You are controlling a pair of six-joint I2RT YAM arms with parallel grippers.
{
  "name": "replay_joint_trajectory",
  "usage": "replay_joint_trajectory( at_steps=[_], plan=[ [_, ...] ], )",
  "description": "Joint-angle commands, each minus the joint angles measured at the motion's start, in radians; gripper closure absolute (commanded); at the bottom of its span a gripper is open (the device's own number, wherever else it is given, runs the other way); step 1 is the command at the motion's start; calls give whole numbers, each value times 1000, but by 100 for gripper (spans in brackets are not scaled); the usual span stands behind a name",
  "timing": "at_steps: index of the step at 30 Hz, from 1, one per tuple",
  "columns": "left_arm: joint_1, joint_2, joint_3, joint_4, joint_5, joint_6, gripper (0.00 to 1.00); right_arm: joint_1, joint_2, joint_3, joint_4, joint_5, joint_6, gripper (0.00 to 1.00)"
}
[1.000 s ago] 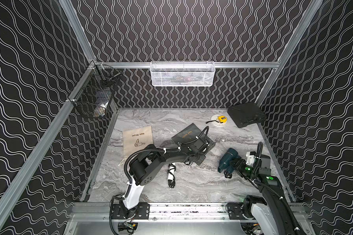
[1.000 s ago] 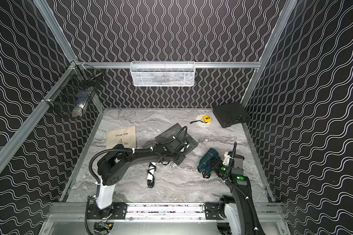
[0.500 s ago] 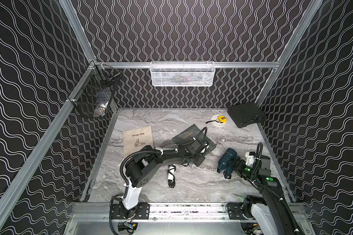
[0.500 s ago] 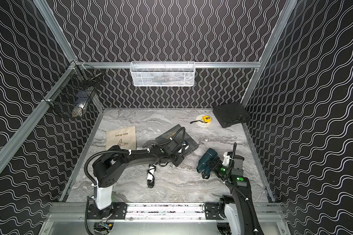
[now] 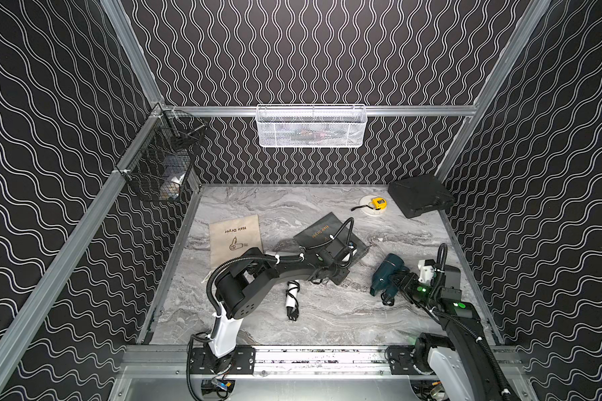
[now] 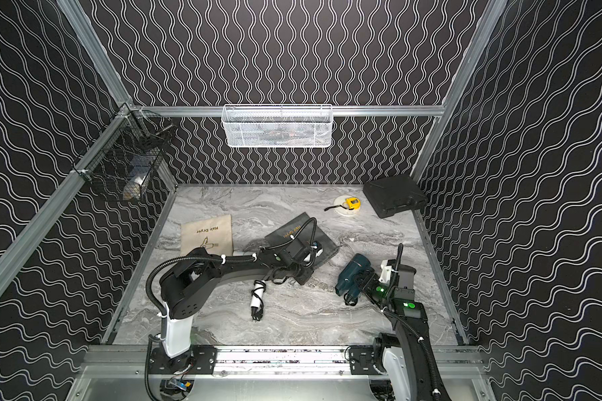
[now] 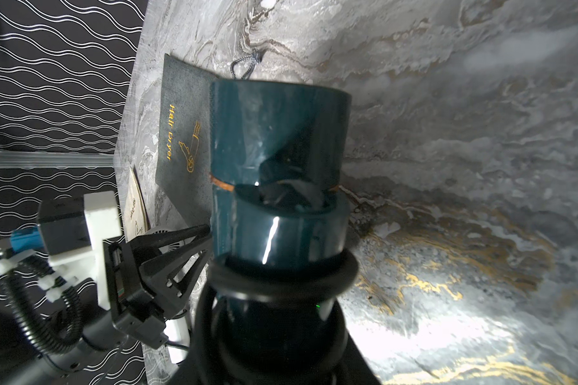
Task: Pack away hair dryers
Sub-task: Open the drawstring bag at the center of the board.
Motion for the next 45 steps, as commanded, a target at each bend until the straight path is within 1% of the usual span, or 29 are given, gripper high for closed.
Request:
replay_joint_trajectory(
  at_steps=[1, 4, 11, 14, 15, 24, 31, 34, 37, 42, 45],
  plan=[
    [1, -7, -6, 23, 9, 7, 82, 1, 2, 1, 52, -21, -9, 95],
    [1, -8, -6, 23, 9, 10, 89, 1, 4, 3, 52, -17, -11, 95],
    [1, 2, -2, 19, 4, 10, 91, 2, 3, 3, 51, -16, -12, 95],
    [1, -1, -5, 23, -1, 8, 99, 1, 5, 0, 57, -22, -9, 95],
    [1, -5, -6, 28, -3, 6, 100, 1, 5, -3, 60, -25, -9, 95],
    [-4, -109, -58, 107, -36, 20, 100, 6, -7, -17, 98, -67, -3, 96],
    [-40, -160, -88, 172, -83, 80, 100, 34, -47, -25, 144, -114, -1, 97],
    [-42, -158, -76, 189, -98, 70, 100, 74, -52, -26, 147, -97, -4, 97],
    [-42, -156, -55, 200, -112, 55, 100, 153, -48, -28, 155, -49, -2, 98],
    [-42, -142, 2, 195, -118, 54, 100, 353, 6, -7, 170, 127, 1, 98],
    [-42, -137, 23, 197, -120, 56, 100, 447, 46, 14, 176, 221, 1, 98]
  ],
)
